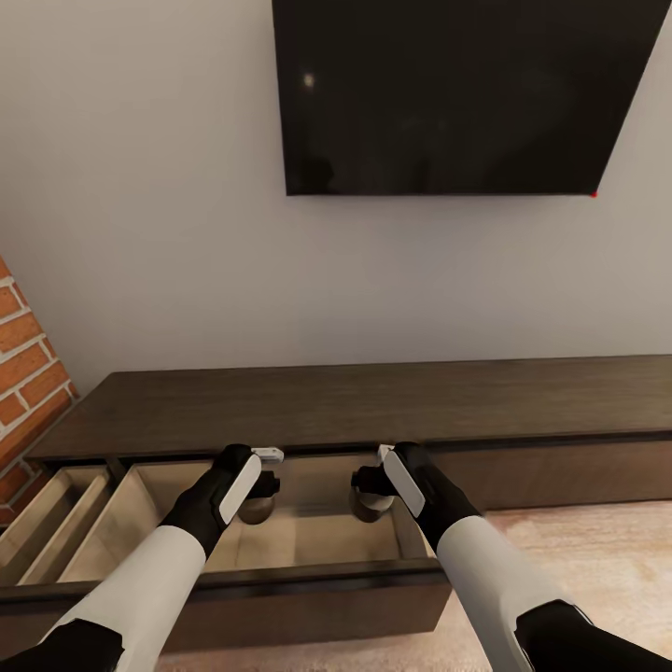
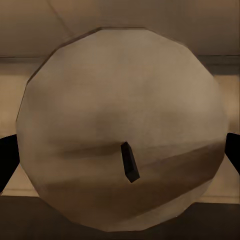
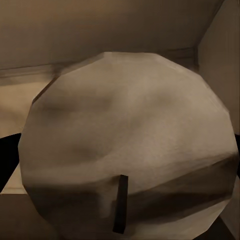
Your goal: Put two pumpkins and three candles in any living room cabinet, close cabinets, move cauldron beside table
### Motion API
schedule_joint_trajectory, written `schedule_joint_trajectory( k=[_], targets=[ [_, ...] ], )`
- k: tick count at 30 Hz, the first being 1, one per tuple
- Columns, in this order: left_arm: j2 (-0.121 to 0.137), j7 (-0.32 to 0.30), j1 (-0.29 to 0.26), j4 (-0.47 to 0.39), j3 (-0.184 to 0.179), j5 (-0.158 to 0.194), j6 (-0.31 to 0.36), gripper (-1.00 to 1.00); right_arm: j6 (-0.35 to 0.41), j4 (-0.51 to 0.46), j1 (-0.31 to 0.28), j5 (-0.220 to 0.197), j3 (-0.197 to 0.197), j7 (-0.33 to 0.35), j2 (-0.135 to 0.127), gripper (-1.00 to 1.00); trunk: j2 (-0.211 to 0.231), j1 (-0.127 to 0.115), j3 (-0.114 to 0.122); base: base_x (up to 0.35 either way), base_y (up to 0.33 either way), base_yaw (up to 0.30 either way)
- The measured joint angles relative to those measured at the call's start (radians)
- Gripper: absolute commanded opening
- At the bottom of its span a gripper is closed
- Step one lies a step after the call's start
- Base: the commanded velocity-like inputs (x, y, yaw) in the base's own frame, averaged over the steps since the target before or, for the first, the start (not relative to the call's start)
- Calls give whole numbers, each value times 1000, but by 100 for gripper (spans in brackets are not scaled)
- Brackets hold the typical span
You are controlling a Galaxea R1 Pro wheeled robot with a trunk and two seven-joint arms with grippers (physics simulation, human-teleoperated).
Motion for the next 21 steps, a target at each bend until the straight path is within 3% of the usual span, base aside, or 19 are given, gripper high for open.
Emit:
schedule_joint_trajectory(
  k=[8,14,21],
  targets=[
    [-1,0,0,0,-5,0,-1,-100,0,0,0,0,0,0,0,-100,-2,4,-31,0,0,0],
    [-2,0,-1,0,-51,2,-26,-100,0,0,0,0,0,0,0,-100,-3,6,-54,0,0,0],
    [-16,0,-1,0,-59,1,-34,-100,0,0,0,1,1,1,0,-100,-3,6,-54,0,0,0]
  ],
)
